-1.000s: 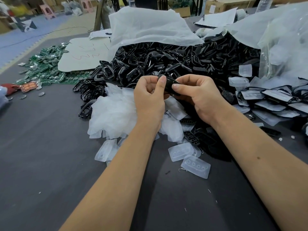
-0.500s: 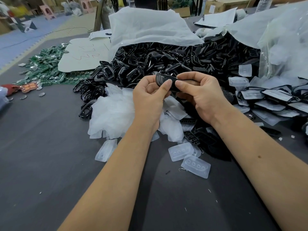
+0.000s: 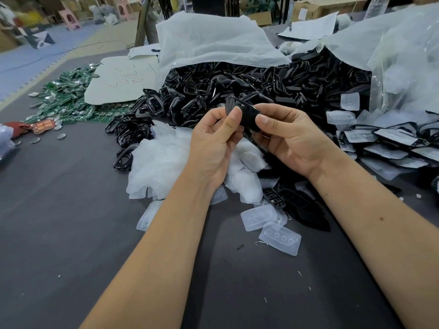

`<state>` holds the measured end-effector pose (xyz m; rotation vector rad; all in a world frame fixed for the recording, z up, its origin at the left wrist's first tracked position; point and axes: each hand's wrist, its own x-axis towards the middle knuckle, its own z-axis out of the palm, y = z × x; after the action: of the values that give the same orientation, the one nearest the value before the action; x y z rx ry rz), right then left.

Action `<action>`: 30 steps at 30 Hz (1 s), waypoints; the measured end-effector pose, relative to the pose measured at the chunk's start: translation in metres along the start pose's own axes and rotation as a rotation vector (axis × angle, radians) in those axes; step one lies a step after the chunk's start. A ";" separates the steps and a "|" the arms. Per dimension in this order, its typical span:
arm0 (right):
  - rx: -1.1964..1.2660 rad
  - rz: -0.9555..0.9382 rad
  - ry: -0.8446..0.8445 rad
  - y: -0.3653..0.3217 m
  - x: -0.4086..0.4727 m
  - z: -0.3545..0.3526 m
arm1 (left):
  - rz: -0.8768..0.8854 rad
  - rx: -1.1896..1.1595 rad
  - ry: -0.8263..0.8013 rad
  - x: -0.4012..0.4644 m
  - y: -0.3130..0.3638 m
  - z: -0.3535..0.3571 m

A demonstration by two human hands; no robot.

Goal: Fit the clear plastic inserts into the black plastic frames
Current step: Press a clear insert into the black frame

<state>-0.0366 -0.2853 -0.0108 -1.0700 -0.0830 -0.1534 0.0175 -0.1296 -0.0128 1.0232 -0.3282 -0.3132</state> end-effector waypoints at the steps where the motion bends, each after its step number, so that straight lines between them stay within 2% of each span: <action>1: -0.035 -0.019 0.027 0.001 0.001 0.000 | 0.016 0.018 0.033 0.000 -0.002 0.000; 4: -0.330 -0.195 0.167 0.006 0.003 0.001 | 0.038 0.124 0.124 0.001 -0.006 0.004; 7: -0.630 -0.355 0.271 0.008 0.005 0.001 | -0.047 0.156 0.155 0.002 -0.005 0.007; 12: -0.990 -0.482 0.221 0.010 0.004 0.004 | -0.038 0.228 0.197 0.006 -0.009 0.002; 17: -0.868 -0.444 0.393 0.008 0.003 0.005 | 0.028 0.282 0.183 0.005 -0.013 0.000; 21: -0.684 -0.240 0.356 0.009 0.005 0.006 | 0.055 0.293 0.150 0.004 -0.012 -0.001; 24: -0.781 -0.224 0.328 0.013 0.007 0.003 | 0.078 0.330 0.126 0.003 -0.013 0.000; 30: -0.820 -0.236 0.327 0.015 0.009 0.002 | 0.193 0.537 0.206 0.003 -0.016 0.002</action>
<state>-0.0258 -0.2777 -0.0216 -1.8352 0.1666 -0.6094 0.0176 -0.1400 -0.0258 1.5255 -0.3279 0.0644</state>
